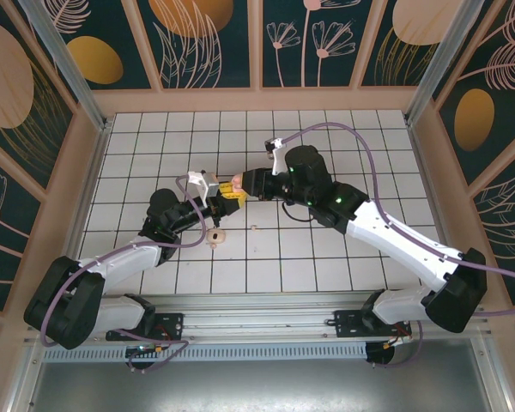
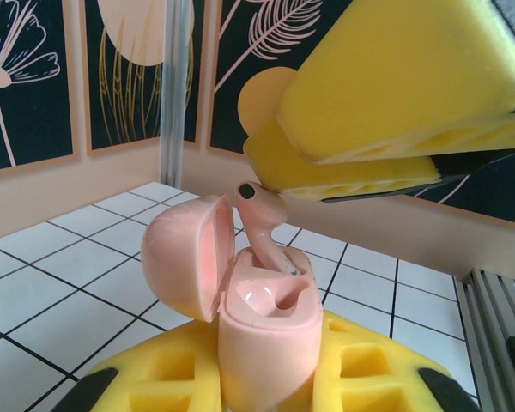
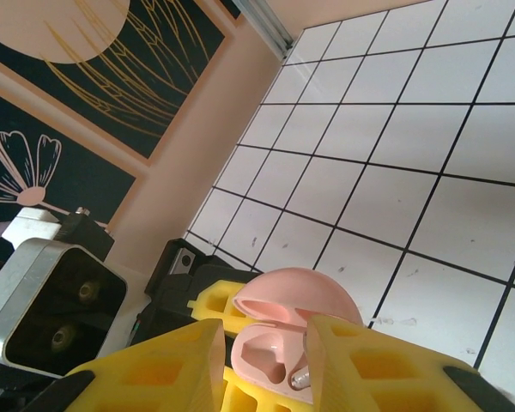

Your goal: Insert the wireless bluetooth earbuds into the charging case

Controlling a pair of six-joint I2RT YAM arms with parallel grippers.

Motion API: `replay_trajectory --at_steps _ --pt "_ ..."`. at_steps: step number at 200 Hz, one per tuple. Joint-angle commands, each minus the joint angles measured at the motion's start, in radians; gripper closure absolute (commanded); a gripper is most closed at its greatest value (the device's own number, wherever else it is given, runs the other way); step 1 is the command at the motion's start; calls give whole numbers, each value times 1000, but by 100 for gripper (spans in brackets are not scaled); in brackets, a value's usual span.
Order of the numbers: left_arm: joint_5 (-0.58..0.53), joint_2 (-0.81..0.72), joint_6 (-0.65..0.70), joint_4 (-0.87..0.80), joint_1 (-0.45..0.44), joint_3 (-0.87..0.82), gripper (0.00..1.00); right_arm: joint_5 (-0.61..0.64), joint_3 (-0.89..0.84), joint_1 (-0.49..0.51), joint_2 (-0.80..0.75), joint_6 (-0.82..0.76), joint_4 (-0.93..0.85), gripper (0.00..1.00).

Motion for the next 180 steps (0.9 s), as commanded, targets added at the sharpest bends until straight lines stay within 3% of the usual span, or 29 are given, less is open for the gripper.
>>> replay_trajectory --at_steps 1,133,180 --pt "2 -26 15 36 -4 35 92 18 43 10 15 -16 -21 69" --pt "5 -26 11 45 -3 31 92 -11 69 10 -48 -10 29 67" --pt "6 -24 8 53 -4 33 92 60 58 -7 -68 37 -30 67"
